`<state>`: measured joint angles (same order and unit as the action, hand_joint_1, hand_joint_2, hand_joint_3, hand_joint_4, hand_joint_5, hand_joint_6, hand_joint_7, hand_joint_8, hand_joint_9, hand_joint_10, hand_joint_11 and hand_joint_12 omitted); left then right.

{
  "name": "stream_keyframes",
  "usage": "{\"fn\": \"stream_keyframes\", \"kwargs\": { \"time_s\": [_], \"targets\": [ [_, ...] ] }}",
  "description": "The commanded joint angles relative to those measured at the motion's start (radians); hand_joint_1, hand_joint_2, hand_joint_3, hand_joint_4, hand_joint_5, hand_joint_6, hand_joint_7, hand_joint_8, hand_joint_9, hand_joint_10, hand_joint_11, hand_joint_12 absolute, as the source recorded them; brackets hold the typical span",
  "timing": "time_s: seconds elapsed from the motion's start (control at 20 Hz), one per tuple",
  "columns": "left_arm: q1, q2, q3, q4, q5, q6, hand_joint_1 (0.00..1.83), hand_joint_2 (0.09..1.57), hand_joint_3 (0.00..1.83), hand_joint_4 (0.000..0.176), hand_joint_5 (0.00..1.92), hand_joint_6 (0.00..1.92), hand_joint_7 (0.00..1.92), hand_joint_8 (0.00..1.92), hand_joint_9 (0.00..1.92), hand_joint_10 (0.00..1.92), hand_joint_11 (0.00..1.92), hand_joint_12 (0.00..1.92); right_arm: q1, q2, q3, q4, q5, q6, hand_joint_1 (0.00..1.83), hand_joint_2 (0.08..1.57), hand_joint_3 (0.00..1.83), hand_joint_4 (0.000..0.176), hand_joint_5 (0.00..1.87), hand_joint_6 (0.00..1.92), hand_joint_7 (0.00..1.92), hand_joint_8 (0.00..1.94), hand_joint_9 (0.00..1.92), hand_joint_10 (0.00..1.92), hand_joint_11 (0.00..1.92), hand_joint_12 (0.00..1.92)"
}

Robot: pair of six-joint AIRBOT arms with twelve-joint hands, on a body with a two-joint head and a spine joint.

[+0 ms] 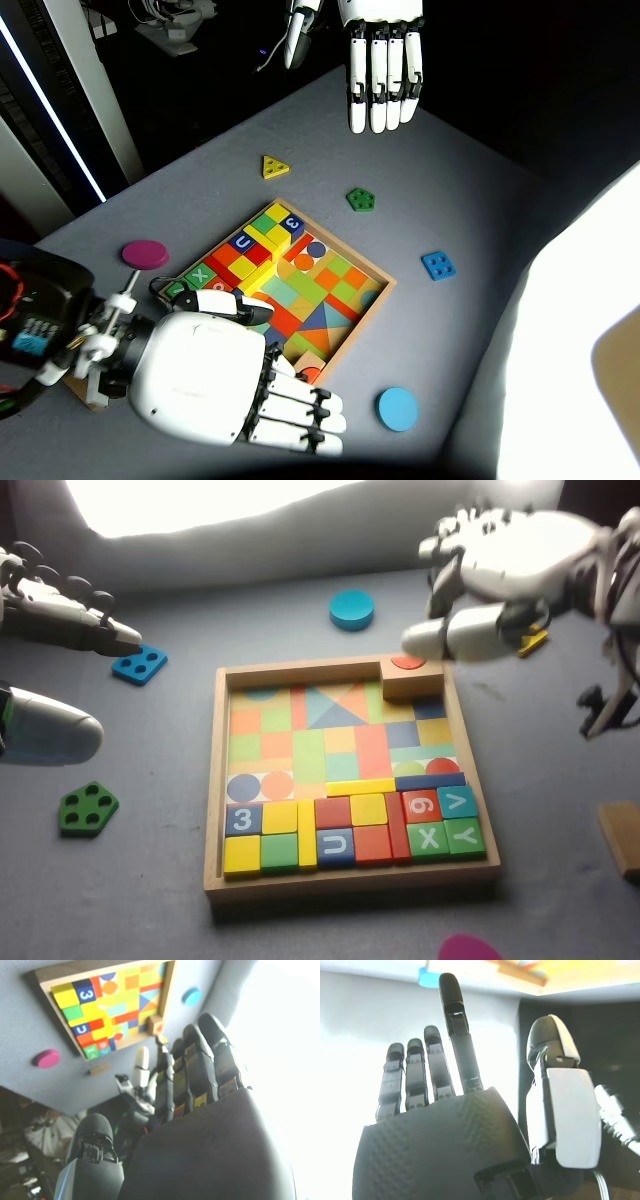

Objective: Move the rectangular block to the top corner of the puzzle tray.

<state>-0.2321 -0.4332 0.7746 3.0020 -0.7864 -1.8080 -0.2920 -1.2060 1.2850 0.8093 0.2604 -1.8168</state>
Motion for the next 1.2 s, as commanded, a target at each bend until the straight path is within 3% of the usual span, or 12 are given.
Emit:
{"fn": "stream_keyframes", "kwargs": {
  "time_s": [0.0,0.05,0.2,0.55,0.8,0.85,0.9,0.95,1.0,1.05,1.1,1.15],
  "targets": [
    [-0.014,0.003,0.0,0.01,0.092,-0.001,0.0,1.21,0.0,0.036,0.23,0.0,0.23,0.0,0.27,0.0,0.0,0.75,0.017,0.011,-0.007,-0.015,0.082,0.006,0.0,1.18,0.0,0.0,0.69,0.2,0.12,0.0,0.0,0.0,0.0,0.0],
    [-0.014,0.003,0.0,0.01,0.092,-0.001,0.0,1.21,0.0,0.043,0.24,0.01,0.23,0.0,0.28,0.0,0.01,0.75,0.026,0.021,-0.02,-0.015,0.082,0.006,0.0,1.18,0.0,0.0,0.71,0.2,0.14,0.01,0.0,0.0,0.0,0.0],
    [-0.015,0.003,0.0,0.01,0.092,-0.001,0.0,1.21,0.0,0.034,0.25,0.01,0.23,0.0,0.26,0.0,0.01,0.73,0.056,0.071,-0.085,-0.015,0.082,-0.007,0.0,1.19,0.0,0.0,0.7,0.2,0.13,0.01,0.0,0.0,0.0,0.0],
    [-0.02,0.009,-0.014,0.01,0.09,0.003,0.0,1.21,0.0,0.042,0.23,0.01,0.23,0.0,0.27,0.0,0.01,0.74,0.165,0.296,-0.36,-0.016,0.048,-0.039,0.0,1.18,0.0,0.0,0.68,0.2,0.14,0.01,0.0,0.0,0.0,0.0],
    [-0.022,0.009,-0.015,0.01,0.09,0.005,0.0,1.22,0.0,0.032,0.25,0.01,0.25,0.01,0.27,0.01,0.01,0.72,0.208,0.413,-0.496,-0.016,0.005,-0.082,0.0,1.19,0.0,0.0,0.71,0.21,0.21,0.04,0.01,0.01,0.0,0.0],
    [-0.022,0.009,-0.015,0.01,0.09,0.005,0.0,1.22,0.0,0.026,0.32,0.01,0.35,0.01,0.35,0.01,0.07,0.74,0.21,0.413,-0.499,-0.016,0.005,-0.083,0.0,1.2,0.0,0.0,0.76,0.2,0.38,0.06,0.19,0.08,0.0,0.18],
    [-0.022,0.009,-0.015,0.01,0.09,0.006,0.0,1.23,0.0,0.022,0.4,0.01,0.47,0.01,0.47,0.02,0.17,0.78,0.211,0.413,-0.5,-0.016,0.003,-0.084,0.05,1.2,0.0,0.0,0.81,0.19,0.58,0.06,0.38,0.21,0.0,0.87],
    [-0.022,0.009,-0.015,0.01,0.09,0.006,0.01,1.25,0.0,0.012,0.47,0.01,0.55,0.01,0.57,0.02,0.23,0.82,0.21,0.413,-0.5,-0.016,-0.001,-0.084,0.07,1.2,0.0,0.0,0.83,0.19,0.69,0.08,0.48,0.3,0.0,1.32],
    [-0.022,0.009,-0.017,0.01,0.09,0.006,0.01,1.25,0.0,0.012,0.47,0.01,0.55,0.01,0.57,0.02,0.23,0.82,0.206,0.413,-0.5,-0.016,-0.002,-0.086,0.07,1.2,0.0,0.0,0.83,0.19,0.69,0.08,0.48,0.3,0.0,1.32],
    [-0.022,0.009,-0.018,0.01,0.09,0.006,0.03,1.26,0.0,0.0,0.54,0.01,0.66,0.01,0.68,0.04,0.28,0.95,0.204,0.413,-0.5,-0.016,-0.002,-0.087,0.1,1.21,0.0,0.0,0.85,0.25,0.82,0.2,0.51,0.8,0.02,1.67],
    [-0.022,0.01,-0.019,0.01,0.09,0.006,0.17,1.25,0.0,0.0,0.74,0.02,0.89,0.05,0.89,0.11,0.4,1.16,0.202,0.413,-0.5,-0.016,-0.002,-0.087,0.17,1.21,0.0,0.0,0.79,0.75,0.8,1.04,0.6,1.45,0.32,1.9],
    [-0.023,0.01,-0.021,0.01,0.09,0.006,0.2,1.26,0.0,0.0,0.85,0.02,0.98,0.08,0.86,0.44,0.44,1.29,0.198,0.413,-0.5,-0.016,-0.002,-0.087,0.14,1.22,0.0,0.0,0.74,1.03,0.79,1.27,0.59,1.59,0.39,1.92]
  ]
}}
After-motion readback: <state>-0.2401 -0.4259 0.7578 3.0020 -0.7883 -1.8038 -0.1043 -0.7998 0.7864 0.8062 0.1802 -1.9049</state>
